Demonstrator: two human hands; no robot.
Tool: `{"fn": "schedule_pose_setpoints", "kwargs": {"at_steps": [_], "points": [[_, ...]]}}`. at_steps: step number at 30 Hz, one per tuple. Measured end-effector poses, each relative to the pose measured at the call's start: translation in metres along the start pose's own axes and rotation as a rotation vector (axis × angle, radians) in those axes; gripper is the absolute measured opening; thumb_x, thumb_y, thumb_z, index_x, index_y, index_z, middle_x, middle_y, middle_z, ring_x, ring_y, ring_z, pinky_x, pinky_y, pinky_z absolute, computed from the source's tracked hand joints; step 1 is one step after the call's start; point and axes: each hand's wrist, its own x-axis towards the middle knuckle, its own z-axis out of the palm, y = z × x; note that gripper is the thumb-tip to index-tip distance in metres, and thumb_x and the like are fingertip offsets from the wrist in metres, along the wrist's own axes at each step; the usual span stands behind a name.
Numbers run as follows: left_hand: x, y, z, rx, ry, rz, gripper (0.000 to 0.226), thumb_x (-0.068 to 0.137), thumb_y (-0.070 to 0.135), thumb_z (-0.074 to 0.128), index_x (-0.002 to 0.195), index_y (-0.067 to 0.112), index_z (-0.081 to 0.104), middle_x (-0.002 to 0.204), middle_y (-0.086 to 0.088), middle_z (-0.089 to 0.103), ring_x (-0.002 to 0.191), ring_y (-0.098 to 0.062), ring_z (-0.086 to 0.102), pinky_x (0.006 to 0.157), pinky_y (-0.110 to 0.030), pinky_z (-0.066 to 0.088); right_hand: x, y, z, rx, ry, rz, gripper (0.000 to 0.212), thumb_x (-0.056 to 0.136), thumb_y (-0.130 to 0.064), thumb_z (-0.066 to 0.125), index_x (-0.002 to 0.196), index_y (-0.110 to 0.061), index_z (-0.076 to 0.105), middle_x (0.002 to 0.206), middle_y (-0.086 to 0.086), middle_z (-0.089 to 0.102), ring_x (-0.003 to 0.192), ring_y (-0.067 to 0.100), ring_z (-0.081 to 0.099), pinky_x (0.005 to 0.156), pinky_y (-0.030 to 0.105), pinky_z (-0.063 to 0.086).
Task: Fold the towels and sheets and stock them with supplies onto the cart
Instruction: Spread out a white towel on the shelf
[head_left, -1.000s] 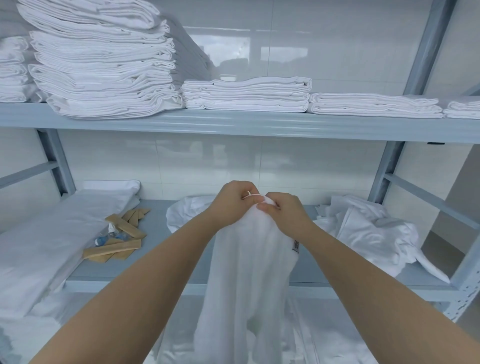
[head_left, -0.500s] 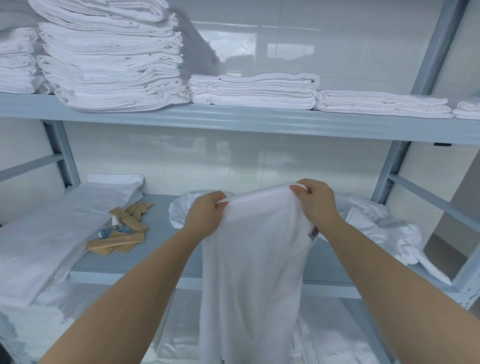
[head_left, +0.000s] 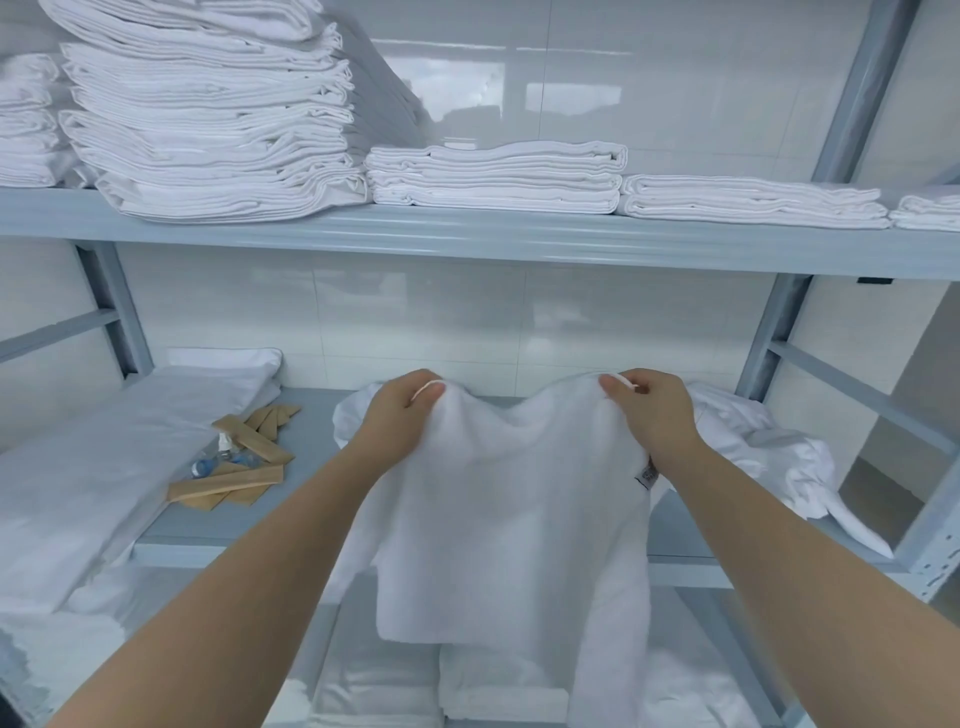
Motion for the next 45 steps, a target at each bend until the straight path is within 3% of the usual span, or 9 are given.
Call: {"fn": "schedule_pose_setpoints", "kwargs": {"at_steps": [6,9,11,15,21,26,32,38,45], "points": [[0.02,0.054,0.03,-0.042,-0.19,0.143,0.026,0.099,0.01,0.048,0.083,-0.002,0.063,0.081,-0.01,0.062,0.075,-0.015,0.051,0.07,-0.017,0.038,-0.015,-0.028,0.021,0.108,-0.299,-0.118,0.044,0.083,-0.025,0.074,0.125,-0.019,0.062,0.11,-0.004,0.068,0.104,0.005,0.061,0.092,0.021,0.043],[0.021,0.064,0.045,-0.095,-0.272,0.134,0.024,0.098,0.009,0.05,0.083,0.001,0.067,0.083,-0.012,0.065,0.075,-0.013,0.054,0.071,-0.022,0.04,-0.019,-0.033,0.037,0.0,-0.416,-0.199,0.015,0.086,-0.023,0.071,0.097,-0.013,0.07,0.079,-0.012,0.063,0.073,-0.001,0.057,0.07,0.018,0.043],[0.022,0.062,0.048,-0.073,-0.254,0.09,0.024,0.097,0.011,0.052,0.083,-0.002,0.066,0.081,-0.012,0.064,0.073,-0.014,0.053,0.068,-0.024,0.04,-0.018,-0.028,0.041,-0.067,-0.391,-0.208,0.037,0.088,-0.025,0.068,0.058,-0.014,0.049,0.052,-0.012,0.036,0.048,0.003,0.034,0.05,0.021,0.027],[0.019,0.051,0.044,0.041,-0.238,0.054,0.019,0.096,0.011,0.053,0.081,0.005,0.063,0.078,-0.004,0.06,0.074,-0.017,0.05,0.062,-0.016,0.035,-0.018,-0.023,0.041,-0.149,-0.277,-0.253,0.045,0.09,-0.023,0.064,0.052,-0.022,0.039,0.046,-0.01,0.038,0.049,0.005,0.036,0.051,0.019,0.027],[0.011,0.022,0.021,0.048,-0.181,-0.027,0.016,0.092,-0.001,0.049,0.085,-0.001,0.064,0.077,-0.003,0.058,0.071,-0.015,0.047,0.054,-0.011,0.033,-0.008,-0.014,0.026,-0.094,-0.113,-0.13,0.039,0.09,-0.026,0.063,0.06,-0.008,0.045,0.056,-0.001,0.035,0.057,0.015,0.032,0.053,0.024,0.024],[0.005,0.003,-0.006,0.049,-0.182,-0.071,0.031,0.096,0.008,0.05,0.077,0.027,0.064,0.079,0.016,0.063,0.074,0.0,0.054,0.066,-0.01,0.039,-0.004,-0.007,0.015,-0.101,-0.048,-0.081,0.038,0.089,-0.026,0.064,0.061,-0.008,0.046,0.057,0.0,0.033,0.057,0.015,0.03,0.05,0.023,0.022],[-0.001,-0.018,-0.026,0.066,-0.149,-0.193,0.022,0.095,0.003,0.05,0.092,0.015,0.068,0.088,0.005,0.065,0.077,-0.004,0.053,0.06,-0.004,0.038,-0.004,0.005,0.005,-0.051,0.0,0.02,0.034,0.089,-0.026,0.064,0.064,-0.007,0.052,0.058,0.001,0.035,0.057,0.017,0.032,0.054,0.027,0.026],[-0.005,-0.026,-0.021,-0.11,-0.034,-0.342,0.017,0.094,0.009,0.055,0.09,0.014,0.071,0.083,0.003,0.067,0.074,-0.012,0.057,0.062,-0.02,0.043,0.0,0.01,-0.007,-0.04,0.068,0.09,0.036,0.089,-0.03,0.063,0.063,-0.01,0.048,0.057,0.001,0.036,0.054,0.015,0.033,0.045,0.017,0.027],[0.011,0.02,0.002,-0.291,0.103,-0.322,0.019,0.091,0.009,0.059,0.083,0.019,0.073,0.076,0.009,0.068,0.063,-0.003,0.056,0.058,-0.015,0.044,-0.007,0.017,-0.011,0.148,0.098,0.156,0.016,0.087,-0.024,0.069,0.101,-0.024,0.061,0.08,-0.006,0.056,0.073,0.011,0.054,0.074,0.027,0.044]]}}
